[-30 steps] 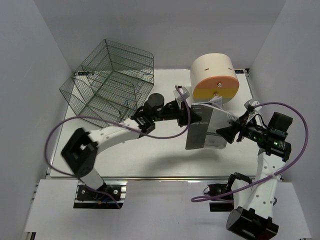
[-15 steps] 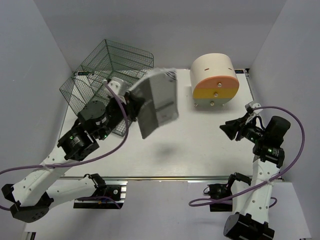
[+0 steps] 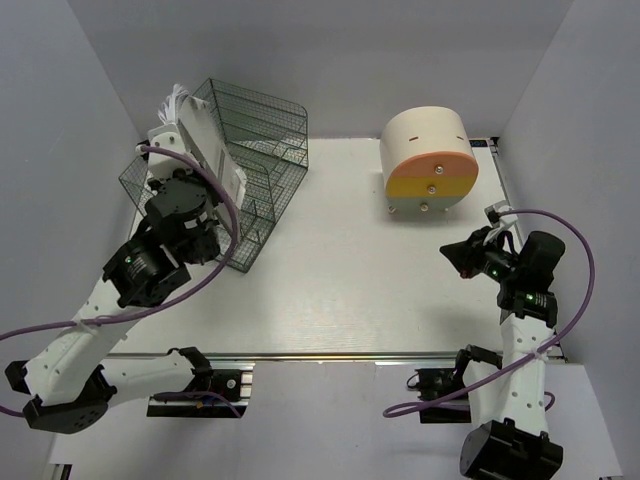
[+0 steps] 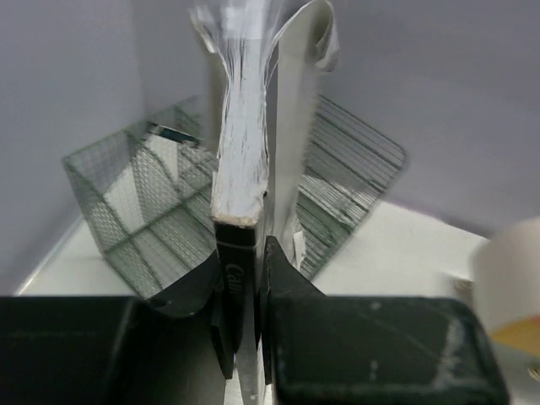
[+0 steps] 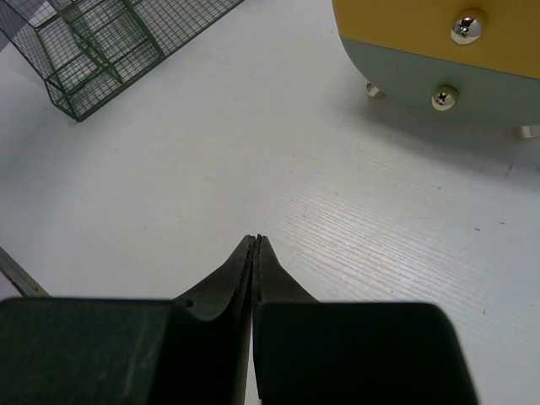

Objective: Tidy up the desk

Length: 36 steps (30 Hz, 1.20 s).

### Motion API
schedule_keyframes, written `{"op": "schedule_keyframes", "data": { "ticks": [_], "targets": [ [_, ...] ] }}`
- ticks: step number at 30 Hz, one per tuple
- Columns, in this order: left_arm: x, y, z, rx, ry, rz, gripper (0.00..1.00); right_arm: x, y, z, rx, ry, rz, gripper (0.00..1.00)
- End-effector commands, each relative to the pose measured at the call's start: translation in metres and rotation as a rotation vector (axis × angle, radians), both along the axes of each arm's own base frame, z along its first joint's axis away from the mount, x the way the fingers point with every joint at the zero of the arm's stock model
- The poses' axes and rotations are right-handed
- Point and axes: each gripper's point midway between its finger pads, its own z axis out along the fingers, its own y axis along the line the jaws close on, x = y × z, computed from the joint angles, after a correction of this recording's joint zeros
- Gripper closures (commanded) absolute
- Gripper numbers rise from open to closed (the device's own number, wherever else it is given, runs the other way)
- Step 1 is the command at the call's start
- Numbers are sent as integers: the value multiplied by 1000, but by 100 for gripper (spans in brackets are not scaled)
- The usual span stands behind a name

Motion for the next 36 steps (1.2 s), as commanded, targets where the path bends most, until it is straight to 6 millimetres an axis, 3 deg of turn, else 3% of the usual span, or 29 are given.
{"op": "schedule_keyframes", "data": {
  "ticks": [1, 2, 3, 4, 5, 6, 11, 15, 25, 36],
  "targets": [
    [0, 26, 17, 26, -58, 231, 100, 8, 1, 6, -7, -31, -10, 100],
    [0, 32, 12, 184, -9, 263, 100, 9, 1, 5, -12, -34, -14, 100],
    [3, 30, 26, 75, -95, 303, 100, 9, 3, 5, -10, -32, -12, 100],
    [10, 27, 9, 141, -78, 319, 100, 10, 3, 4, -11, -29, -15, 100],
    [9, 31, 9, 253, -46, 332, 100, 11, 1, 4, -16, -29, -26, 100],
    [14, 26, 12, 193, -90, 351, 100, 11, 3, 2, -16, -26, -22, 100],
    [20, 22, 25, 282, -74, 395, 100, 11, 4, 0, -26, -23, -27, 100],
    [13, 31, 38, 243, -123, 440, 100, 11, 4, -2, -32, -21, -27, 100],
    [-5, 61, 40, 254, -166, 524, 100, 11, 5, -5, -41, -14, -31, 100],
    [8, 79, 30, 190, -157, 621, 100, 11, 3, -6, -52, -13, -44, 100]
  ]
}}
